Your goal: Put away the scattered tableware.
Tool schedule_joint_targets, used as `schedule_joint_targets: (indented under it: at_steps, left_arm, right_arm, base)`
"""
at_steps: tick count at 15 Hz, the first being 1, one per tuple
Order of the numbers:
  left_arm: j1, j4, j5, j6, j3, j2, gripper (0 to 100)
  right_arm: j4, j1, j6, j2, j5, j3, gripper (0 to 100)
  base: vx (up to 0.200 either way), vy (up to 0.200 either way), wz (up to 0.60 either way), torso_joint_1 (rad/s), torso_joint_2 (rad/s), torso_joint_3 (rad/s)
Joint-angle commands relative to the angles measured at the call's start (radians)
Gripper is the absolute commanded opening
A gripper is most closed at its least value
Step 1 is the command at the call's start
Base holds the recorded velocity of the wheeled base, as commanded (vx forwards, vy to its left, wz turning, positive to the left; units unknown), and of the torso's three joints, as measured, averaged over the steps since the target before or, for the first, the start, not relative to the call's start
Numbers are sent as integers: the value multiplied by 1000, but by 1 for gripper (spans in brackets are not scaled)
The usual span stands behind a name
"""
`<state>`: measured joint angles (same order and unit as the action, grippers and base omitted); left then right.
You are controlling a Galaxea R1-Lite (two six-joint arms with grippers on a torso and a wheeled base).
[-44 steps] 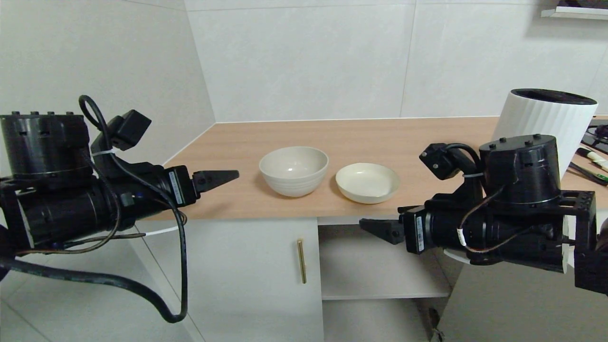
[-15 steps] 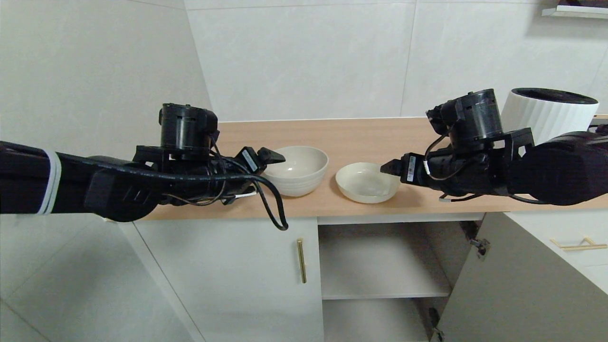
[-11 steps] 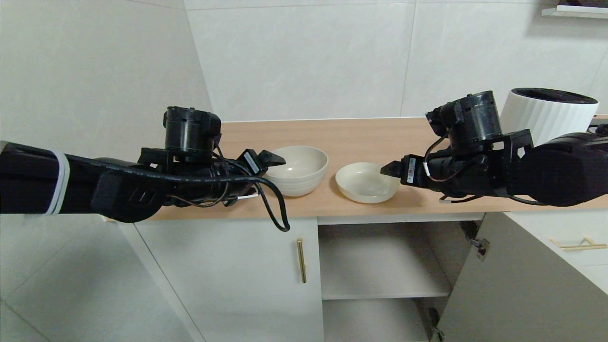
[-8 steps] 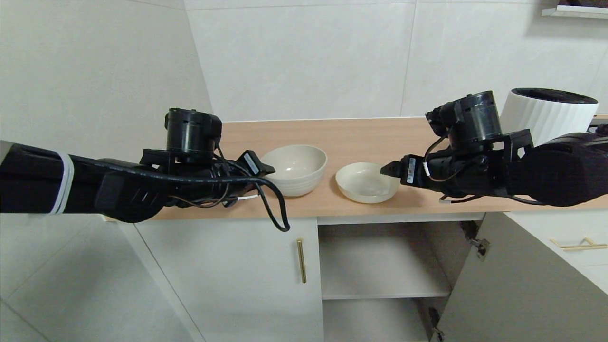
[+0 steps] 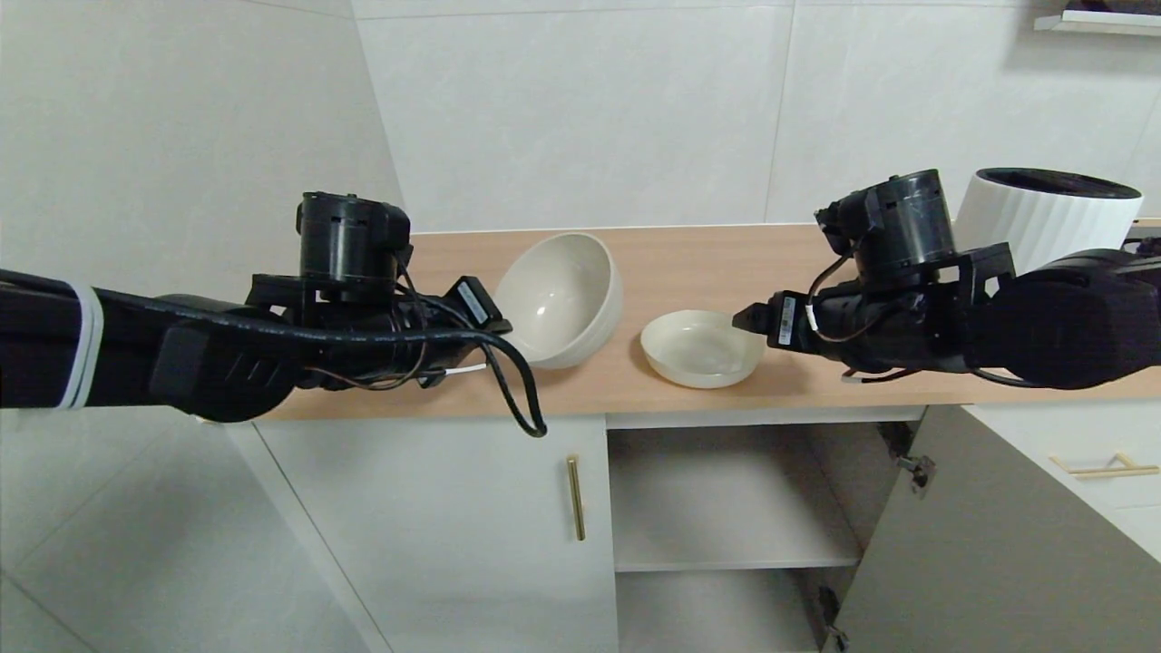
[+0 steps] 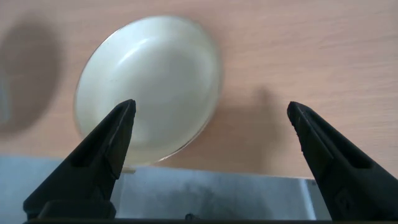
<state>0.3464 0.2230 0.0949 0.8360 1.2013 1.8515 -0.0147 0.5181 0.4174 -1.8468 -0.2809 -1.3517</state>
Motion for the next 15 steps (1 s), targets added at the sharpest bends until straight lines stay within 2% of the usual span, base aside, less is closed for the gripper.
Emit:
schedule_joint_targets:
  at_steps: [1, 3, 5, 15]
  left_arm:
    - [0, 1, 12, 0, -11, -31, 0]
    - [0, 1, 66, -1, -34, -67, 0]
    - [0, 1, 91, -1, -46, -86, 0]
    - [0, 1, 91, -1, -46, -83, 0]
  right_arm:
    - [4, 0, -6, -17, -14, -15, 100]
    - [13, 7, -35, -46, -57, -23, 100]
    - [15, 11, -49, -86, -110, -35, 100]
    - [9, 28, -46, -124, -124, -43, 100]
  base:
    - [0, 0, 0, 0, 0, 0]
    - [0, 0, 0, 0, 0, 0]
    - [0, 0, 0, 0, 0, 0]
    - [0, 0, 0, 0, 0, 0]
